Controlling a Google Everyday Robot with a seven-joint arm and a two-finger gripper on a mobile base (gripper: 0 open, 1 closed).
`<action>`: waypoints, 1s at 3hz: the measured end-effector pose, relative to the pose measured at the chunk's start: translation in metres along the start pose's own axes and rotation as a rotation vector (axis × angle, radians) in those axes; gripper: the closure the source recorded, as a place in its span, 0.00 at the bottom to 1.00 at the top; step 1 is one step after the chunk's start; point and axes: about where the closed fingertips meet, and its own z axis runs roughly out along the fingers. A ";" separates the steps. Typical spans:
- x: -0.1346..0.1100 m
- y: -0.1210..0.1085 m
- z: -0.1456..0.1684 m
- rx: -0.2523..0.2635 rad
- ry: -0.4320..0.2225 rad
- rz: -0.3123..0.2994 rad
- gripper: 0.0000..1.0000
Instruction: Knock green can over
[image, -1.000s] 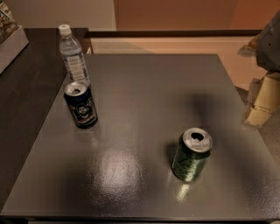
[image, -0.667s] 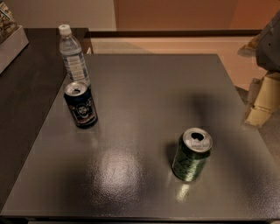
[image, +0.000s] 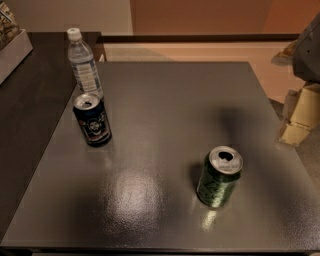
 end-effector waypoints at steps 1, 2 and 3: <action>-0.003 0.013 0.002 -0.033 -0.060 0.013 0.00; -0.007 0.024 0.004 -0.054 -0.106 0.013 0.00; -0.018 0.060 0.017 -0.128 -0.217 0.021 0.00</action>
Offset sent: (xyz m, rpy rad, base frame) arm -0.1050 0.0952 -0.0808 0.4665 0.1603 0.1577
